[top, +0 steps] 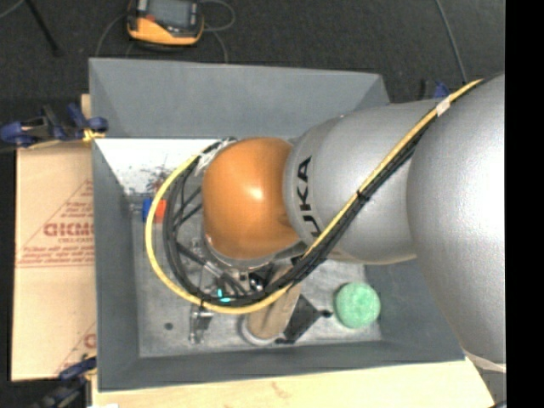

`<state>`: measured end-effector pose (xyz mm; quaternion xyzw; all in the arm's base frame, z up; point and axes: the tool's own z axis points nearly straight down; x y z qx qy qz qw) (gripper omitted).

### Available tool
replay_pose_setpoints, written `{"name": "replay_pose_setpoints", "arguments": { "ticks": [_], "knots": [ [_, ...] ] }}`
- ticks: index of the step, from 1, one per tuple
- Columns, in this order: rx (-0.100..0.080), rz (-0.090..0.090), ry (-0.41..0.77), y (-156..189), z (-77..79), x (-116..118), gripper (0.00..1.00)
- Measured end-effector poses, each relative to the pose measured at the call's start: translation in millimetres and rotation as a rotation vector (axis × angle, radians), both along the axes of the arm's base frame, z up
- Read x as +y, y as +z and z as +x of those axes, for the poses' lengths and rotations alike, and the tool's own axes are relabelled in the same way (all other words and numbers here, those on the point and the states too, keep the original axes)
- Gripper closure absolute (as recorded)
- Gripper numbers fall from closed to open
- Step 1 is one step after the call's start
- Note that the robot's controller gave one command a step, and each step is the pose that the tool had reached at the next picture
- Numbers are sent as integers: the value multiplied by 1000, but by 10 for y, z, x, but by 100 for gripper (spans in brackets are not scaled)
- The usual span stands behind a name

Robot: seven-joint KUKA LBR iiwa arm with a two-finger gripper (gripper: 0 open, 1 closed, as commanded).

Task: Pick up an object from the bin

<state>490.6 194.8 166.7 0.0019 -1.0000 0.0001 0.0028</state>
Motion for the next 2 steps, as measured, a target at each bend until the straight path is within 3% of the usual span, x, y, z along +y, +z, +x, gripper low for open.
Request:
{"name": "replay_pose_setpoints", "arguments": {
  "ticks": [1,2],
  "knots": [
    [-7,2,-4,38,22,-7,0],
    [-15,3,58,-355,90,-231,0]
  ]
}}
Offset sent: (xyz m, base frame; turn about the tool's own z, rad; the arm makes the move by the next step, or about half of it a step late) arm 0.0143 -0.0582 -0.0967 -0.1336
